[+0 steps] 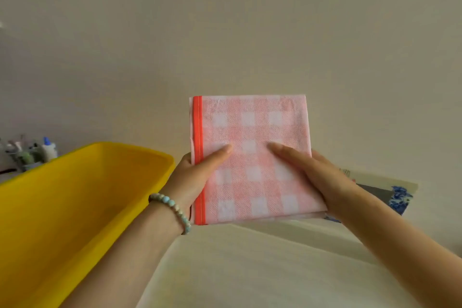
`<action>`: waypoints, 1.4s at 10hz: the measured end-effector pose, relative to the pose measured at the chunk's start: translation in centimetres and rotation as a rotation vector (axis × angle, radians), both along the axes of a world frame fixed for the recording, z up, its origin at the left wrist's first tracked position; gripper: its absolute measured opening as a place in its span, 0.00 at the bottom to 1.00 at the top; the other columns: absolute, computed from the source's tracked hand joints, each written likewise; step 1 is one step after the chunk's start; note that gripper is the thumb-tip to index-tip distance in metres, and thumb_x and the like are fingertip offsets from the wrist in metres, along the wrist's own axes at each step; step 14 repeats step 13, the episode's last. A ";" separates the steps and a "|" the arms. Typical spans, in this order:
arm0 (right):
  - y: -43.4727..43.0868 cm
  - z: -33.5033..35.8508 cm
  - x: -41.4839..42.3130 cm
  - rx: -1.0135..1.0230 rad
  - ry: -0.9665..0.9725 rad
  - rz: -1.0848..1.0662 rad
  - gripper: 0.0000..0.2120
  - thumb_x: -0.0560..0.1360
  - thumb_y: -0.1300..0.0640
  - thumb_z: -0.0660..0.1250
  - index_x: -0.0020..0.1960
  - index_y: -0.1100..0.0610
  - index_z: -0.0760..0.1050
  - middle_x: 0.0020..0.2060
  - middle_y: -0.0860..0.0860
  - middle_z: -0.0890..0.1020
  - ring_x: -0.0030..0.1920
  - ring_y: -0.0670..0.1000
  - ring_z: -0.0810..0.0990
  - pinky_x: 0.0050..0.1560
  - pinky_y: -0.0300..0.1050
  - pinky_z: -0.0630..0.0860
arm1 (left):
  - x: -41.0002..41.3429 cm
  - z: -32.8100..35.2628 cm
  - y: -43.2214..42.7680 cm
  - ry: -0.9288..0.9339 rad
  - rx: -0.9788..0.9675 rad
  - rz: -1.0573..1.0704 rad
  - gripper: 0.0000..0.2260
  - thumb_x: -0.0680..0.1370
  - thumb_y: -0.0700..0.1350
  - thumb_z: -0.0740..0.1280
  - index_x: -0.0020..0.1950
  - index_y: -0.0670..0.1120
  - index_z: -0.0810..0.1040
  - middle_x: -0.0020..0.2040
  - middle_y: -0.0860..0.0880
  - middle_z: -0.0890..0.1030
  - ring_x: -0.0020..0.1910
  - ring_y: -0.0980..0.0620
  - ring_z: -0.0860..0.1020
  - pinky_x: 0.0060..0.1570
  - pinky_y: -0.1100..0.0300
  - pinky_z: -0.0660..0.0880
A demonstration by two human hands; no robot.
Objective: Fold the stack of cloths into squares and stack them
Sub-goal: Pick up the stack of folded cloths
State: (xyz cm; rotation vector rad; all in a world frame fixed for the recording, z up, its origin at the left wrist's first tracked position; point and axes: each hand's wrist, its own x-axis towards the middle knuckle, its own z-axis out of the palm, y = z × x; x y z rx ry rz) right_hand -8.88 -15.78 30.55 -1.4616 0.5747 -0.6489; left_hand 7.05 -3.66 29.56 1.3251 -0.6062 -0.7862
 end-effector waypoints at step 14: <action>-0.5 -14.1 42.2 0.008 1.089 0.927 0.23 0.73 0.45 0.69 0.64 0.53 0.73 0.59 0.53 0.80 0.60 0.53 0.79 0.62 0.53 0.74 | 22.9 -18.8 8.7 0.575 0.713 0.442 0.55 0.54 0.78 0.57 0.70 0.43 0.67 0.65 0.41 0.75 0.60 0.42 0.75 0.60 0.48 0.73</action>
